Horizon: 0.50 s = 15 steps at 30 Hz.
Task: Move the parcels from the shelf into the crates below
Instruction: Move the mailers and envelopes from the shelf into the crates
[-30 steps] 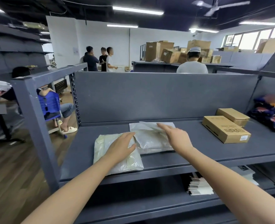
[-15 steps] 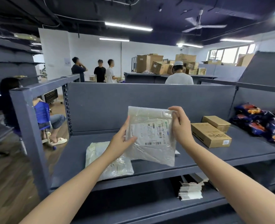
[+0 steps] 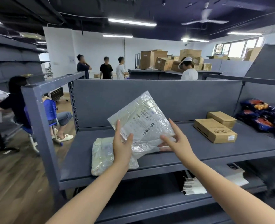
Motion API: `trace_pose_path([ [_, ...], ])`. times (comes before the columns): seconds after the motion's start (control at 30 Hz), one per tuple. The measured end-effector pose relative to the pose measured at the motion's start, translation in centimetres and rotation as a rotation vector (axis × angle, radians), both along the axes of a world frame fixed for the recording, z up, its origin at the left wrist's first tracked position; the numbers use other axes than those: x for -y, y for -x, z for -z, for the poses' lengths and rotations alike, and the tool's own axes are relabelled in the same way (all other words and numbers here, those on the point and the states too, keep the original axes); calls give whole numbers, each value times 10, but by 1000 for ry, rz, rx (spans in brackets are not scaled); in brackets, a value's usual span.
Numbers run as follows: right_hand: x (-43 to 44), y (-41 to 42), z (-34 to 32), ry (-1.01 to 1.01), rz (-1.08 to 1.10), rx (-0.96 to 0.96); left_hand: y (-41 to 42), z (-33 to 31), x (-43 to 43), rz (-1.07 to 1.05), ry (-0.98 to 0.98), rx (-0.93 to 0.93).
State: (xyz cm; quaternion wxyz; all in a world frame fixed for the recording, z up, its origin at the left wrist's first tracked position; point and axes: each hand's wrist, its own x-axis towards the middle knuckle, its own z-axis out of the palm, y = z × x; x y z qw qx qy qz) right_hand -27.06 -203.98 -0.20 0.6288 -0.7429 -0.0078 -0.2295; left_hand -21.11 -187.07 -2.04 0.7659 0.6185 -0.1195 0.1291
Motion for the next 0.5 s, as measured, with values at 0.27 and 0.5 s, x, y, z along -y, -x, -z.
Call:
trace_pose_path([
  [0.27,-43,2,18,100,106,145,27,6,15,102,21,30],
  [0.5,-14,5,10,320,47,109,17,0,-29,-354,-373,54],
])
